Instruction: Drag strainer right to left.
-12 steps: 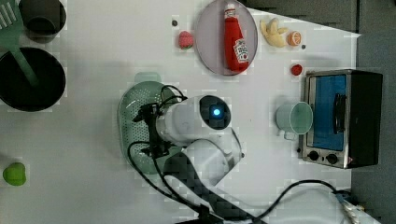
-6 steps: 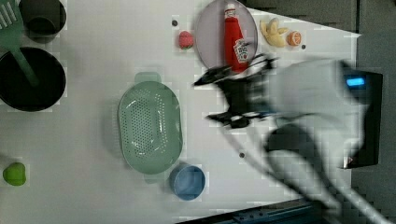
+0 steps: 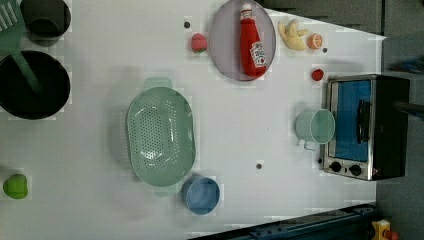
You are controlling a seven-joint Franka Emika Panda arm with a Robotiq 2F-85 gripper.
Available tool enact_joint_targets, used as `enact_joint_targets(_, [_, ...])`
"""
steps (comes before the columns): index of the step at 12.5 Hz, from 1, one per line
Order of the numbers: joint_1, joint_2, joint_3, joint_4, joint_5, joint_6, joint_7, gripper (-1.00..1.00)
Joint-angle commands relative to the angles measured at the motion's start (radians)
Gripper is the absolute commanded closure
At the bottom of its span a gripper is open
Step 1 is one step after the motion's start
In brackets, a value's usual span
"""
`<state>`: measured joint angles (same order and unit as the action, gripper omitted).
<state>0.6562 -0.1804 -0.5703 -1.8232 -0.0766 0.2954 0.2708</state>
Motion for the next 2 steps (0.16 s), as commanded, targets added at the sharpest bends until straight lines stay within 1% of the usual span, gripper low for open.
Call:
enact_joint_targets(1, [-0.044, 0.046, -0.078, -0.039, -0.015, -0.063, -0.266, -1.00])
enact_joint_targets(2, [-0.044, 0.031, -0.096, -0.040, -0.015, -0.065, -0.266, -1.00])
